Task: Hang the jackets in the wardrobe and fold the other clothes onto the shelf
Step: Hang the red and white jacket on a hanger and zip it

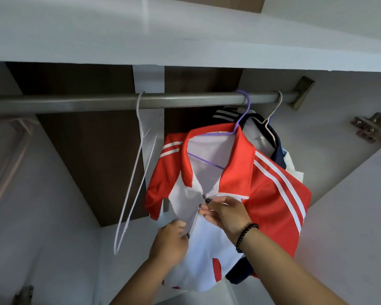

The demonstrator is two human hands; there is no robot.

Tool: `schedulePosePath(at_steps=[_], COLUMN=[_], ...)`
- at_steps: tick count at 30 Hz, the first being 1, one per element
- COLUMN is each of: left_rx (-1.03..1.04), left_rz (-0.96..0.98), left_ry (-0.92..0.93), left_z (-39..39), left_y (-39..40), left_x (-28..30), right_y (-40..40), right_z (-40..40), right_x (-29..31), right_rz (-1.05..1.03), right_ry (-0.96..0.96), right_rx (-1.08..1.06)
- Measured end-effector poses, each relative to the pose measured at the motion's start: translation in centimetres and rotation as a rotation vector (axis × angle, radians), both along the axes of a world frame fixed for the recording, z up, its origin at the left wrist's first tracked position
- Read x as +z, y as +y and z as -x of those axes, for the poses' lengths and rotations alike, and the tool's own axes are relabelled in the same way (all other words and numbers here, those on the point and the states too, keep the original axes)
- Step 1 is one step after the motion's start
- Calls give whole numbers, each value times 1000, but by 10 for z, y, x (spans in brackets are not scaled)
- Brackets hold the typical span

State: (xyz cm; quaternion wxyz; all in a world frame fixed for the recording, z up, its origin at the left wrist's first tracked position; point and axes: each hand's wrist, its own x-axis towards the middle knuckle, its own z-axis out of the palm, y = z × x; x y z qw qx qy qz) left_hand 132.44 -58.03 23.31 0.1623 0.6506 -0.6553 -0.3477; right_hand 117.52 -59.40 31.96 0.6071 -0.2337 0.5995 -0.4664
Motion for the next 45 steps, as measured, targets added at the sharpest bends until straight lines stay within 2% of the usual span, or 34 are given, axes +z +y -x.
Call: schedulePosePath(at_steps=[2,4,5,7,9,11,13,15,18,23,28,33,36,41,45], left_rx=[30,35,36,25,7,-30,-68,-93,-110,-134,-119,2,68,17,-38], left_rz=[17,57,84,124,131,124,129,148,155,90,97,135,182,125,117], left_ry=[120,184,217,283,328,351,355,344,297,39,-77,21,104,142,194], left_z=[7,14,18,28,40,53,68,84,109,144,150,154,155,149,152], left_y=[-11,-21,-25,-33,-40,-45,-50,-51,-55,-52,-36,-18,-16,-20,-24], left_x=[15,31,39,54,68,80,89,98,109,115,108,108,111,109,111], right_y=[-1,-4,-5,-7,-6,-5,-2,4,17,44,61,67,69,71,72], right_z=[15,33,44,72,100,122,134,135,128,105,108,112,109,121,141], right_x=[0,7,13,25,34,36,31,23,12,-15,-32,-35,-36,-36,-32], right_rz=[-62,-6,67,250,361,220,54,65,196,284,321,357,353,338,349], right_ry=[74,171,299,763,1218,1482,1601,1601,1547,1466,1356,1361,1297,1076,925], right_rx=[19,-45,-101,-224,-240,-92,53,111,151,348,417,616,693,609,430])
